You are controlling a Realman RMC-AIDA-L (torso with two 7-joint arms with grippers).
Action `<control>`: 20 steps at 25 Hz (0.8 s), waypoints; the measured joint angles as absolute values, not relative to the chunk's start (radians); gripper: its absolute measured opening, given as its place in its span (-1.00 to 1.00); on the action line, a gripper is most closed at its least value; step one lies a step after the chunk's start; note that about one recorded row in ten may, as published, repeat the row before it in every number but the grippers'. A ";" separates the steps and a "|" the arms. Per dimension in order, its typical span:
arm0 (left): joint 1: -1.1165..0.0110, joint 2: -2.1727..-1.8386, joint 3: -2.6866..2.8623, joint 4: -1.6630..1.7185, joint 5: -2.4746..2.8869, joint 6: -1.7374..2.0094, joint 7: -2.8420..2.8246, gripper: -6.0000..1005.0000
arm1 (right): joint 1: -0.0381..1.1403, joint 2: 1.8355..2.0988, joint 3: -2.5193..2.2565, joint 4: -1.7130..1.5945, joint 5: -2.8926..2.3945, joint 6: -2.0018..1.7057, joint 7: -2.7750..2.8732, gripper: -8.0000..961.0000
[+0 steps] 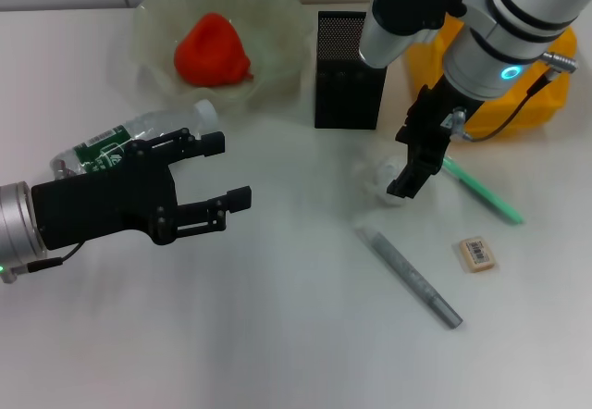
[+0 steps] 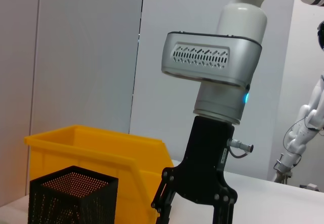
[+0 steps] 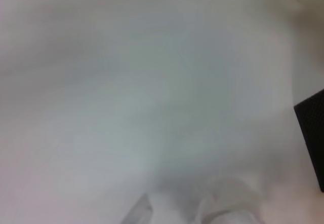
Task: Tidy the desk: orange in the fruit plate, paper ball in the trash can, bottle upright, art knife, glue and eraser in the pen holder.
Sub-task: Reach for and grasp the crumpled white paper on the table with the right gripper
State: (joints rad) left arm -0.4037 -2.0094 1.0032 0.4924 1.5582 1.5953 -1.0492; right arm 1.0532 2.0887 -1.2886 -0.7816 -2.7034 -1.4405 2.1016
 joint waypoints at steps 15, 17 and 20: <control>-0.403 -2.009 1.003 0.492 1.558 1.595 -1.055 0.58 | 1.052 2.090 -1.351 -0.709 -2.678 -1.346 2.097 0.62; -0.404 -2.009 1.003 0.492 1.558 1.595 -1.061 0.58 | 1.052 2.090 -1.351 -0.704 -2.678 -1.340 2.096 0.61; -0.404 -2.009 1.003 0.492 1.558 1.595 -1.062 0.58 | 1.052 2.089 -1.352 -0.696 -2.678 -1.332 2.094 0.60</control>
